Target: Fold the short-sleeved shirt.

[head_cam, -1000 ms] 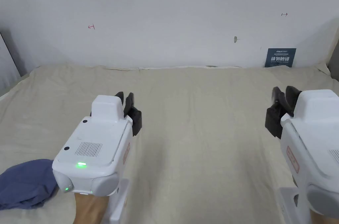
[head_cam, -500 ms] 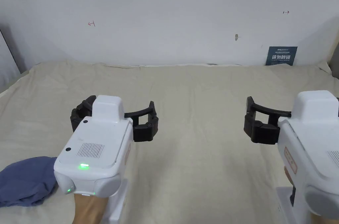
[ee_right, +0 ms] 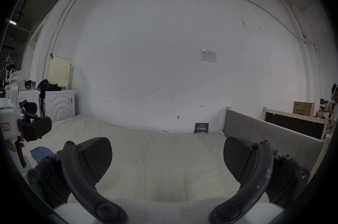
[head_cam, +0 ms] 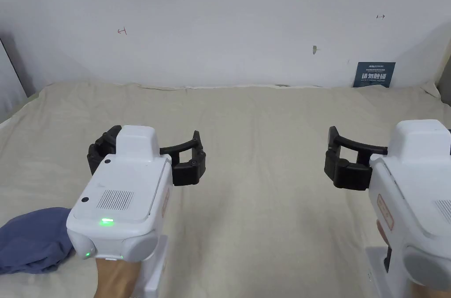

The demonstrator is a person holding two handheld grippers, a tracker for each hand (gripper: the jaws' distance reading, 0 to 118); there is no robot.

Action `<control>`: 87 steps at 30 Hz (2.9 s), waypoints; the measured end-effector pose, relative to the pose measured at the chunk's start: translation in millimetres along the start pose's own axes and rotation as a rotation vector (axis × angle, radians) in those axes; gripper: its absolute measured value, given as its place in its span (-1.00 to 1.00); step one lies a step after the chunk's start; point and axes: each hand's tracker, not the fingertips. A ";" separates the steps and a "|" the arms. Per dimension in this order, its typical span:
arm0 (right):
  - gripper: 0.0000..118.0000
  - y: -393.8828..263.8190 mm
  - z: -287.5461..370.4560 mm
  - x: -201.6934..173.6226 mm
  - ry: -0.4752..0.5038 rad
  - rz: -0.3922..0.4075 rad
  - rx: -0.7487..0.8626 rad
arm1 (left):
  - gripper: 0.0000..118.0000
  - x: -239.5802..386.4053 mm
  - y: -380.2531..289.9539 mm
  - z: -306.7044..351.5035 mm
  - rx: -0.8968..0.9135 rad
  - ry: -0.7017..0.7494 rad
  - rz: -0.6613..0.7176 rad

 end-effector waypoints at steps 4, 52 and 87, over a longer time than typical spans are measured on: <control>1.00 0.1 0.3 -0.7 0.001 0.002 0.000 | 1.00 -2.1 -0.5 0.4 -0.002 0.006 0.001; 1.00 20.6 2.1 -11.9 -0.140 -0.026 -0.122 | 1.00 -8.0 4.6 3.4 0.011 0.008 0.013; 1.00 19.3 -12.0 -9.7 -0.126 -0.194 -0.408 | 1.00 -14.5 11.2 12.9 0.036 0.006 0.033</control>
